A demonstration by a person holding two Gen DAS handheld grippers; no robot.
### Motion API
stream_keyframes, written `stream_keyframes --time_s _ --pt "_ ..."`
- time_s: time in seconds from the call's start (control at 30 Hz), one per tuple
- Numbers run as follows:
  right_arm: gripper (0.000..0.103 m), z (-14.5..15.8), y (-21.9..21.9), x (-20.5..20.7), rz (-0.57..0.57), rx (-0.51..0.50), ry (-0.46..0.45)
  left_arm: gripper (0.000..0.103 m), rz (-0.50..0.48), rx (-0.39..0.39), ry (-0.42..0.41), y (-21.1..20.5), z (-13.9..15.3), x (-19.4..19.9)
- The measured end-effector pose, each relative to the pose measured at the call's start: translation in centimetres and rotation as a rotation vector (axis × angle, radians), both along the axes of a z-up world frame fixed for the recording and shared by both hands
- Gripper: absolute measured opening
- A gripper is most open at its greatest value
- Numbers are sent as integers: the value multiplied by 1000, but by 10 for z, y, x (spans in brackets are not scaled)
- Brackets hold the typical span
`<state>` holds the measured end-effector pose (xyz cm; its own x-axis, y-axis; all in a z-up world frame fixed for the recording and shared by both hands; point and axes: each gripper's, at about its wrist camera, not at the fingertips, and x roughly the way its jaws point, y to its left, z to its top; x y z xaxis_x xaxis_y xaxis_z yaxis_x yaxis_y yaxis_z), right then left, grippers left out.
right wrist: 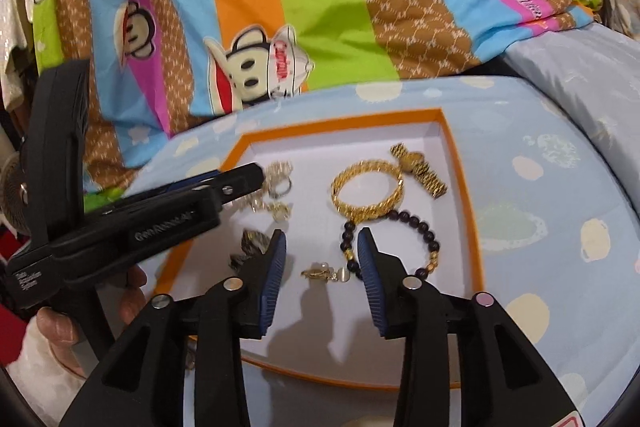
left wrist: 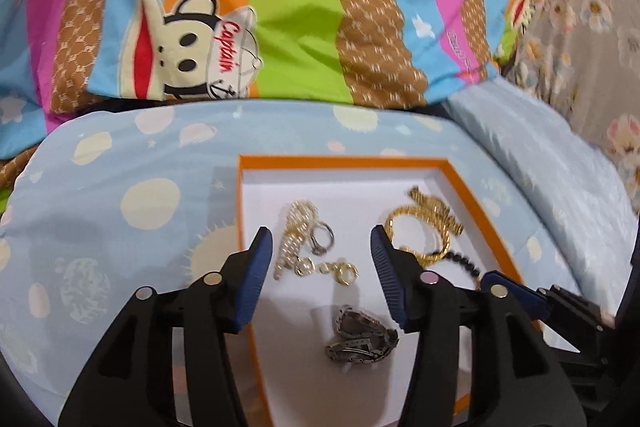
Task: Organize jewelry
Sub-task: 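Carry both charm earrings into the orange box and open both tools, then grasp a gold hoop earring with the right tool while the left tool grasps the other hoop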
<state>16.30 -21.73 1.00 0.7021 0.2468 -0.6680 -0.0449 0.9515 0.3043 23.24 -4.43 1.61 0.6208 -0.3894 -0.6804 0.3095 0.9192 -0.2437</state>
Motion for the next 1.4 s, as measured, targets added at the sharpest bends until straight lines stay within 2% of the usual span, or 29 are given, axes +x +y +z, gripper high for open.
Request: stream_keyframes --time_s 0.17,0.23,0.33,0.43,0.67,0.83,0.93,1.07,1.23,1.4 --pt "39 24 -9 -18 -40 -20 -68 50 75 -42 -66 26 31 -12" --pt "40 34 -11 -28 -47 -23 -93 60 91 -54 -88 37 42 -24" --pt "40 40 -9 -49 -42 -34 -112 62 102 -57 -108 51 48 -47" --pt "40 32 0 -67 -20 -47 -99 62 98 -32 -106 57 41 -71" --pt "40 9 32 -90 67 -79 -47 62 66 55 -29 56 1 -116" --pt "40 -7 54 -94 130 -97 8 62 68 105 17 60 -19 -128" --pt "40 -13 68 -91 157 -120 35 62 105 146 18 63 -24 -131" --pt "40 -20 85 -85 185 -150 78 62 163 106 57 78 -27 -125" --pt "36 -26 99 -76 186 -188 112 62 180 68 95 86 -31 -120" --pt "18 -31 98 -69 172 -196 142 62 151 85 79 80 -30 -123"
